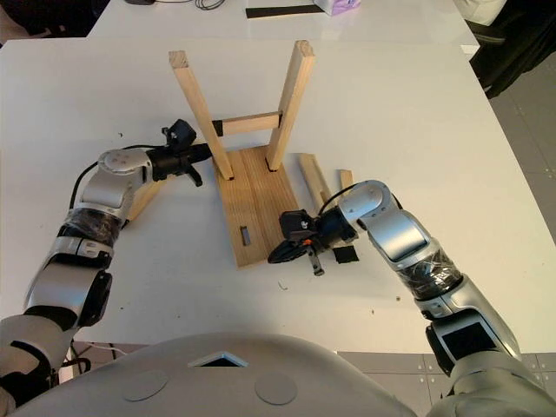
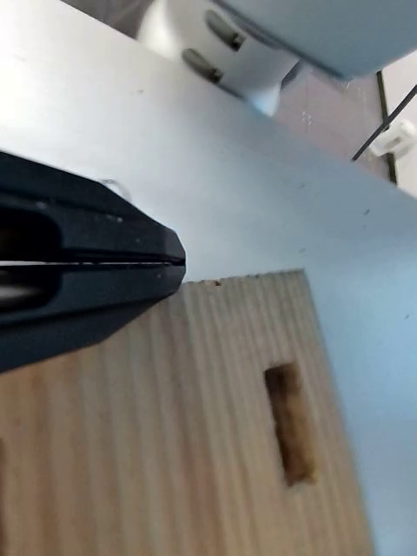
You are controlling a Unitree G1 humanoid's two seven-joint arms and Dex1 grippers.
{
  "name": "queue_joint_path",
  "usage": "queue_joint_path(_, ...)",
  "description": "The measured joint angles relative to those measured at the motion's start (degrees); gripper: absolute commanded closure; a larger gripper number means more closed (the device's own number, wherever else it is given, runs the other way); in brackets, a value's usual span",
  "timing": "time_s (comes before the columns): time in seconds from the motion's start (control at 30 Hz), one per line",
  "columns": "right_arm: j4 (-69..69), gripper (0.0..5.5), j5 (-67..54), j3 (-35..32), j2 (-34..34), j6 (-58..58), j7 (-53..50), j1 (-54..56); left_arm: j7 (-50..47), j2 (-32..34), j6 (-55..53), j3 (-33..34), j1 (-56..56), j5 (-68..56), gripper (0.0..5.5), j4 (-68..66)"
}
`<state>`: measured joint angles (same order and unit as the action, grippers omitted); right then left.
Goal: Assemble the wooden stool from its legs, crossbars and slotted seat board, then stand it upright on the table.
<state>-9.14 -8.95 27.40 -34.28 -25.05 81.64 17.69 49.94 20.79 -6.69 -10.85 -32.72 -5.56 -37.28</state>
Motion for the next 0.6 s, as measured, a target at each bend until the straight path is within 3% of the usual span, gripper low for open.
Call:
queue_joint_path(0.1, -0.13, 5.47, -0.04, 0.11, 1.55, 0.26, -1.07, 2.26, 1.92, -4.29, 3.72, -1.50, -2.09, 1.09, 5.50, -6.53)
queue_joint_path(0.33, -2.47, 5.47, -2.28, -1.08, 2.24, -0.50, -3.90, 1.04, -1.16, -1.33, 10.27, 2.25, -5.44, 3.01, 5.50, -13.06)
queue_joint_path(0.43, -7.06, 5.47, -4.87, -6.17, -1.70, -2.29, -4.95, -1.63, -2.79, 2.32, 9.63, 7.08, -2.70, 0.74, 5.50, -6.19)
queue_joint_path(0.6, -10.60, 5.47, -5.67, -12.09, -9.16, -2.22, -5.06, -6.27, -3.86, 5.86, 1.31, 12.03, 11.41, -4.45, 5.50, 17.86)
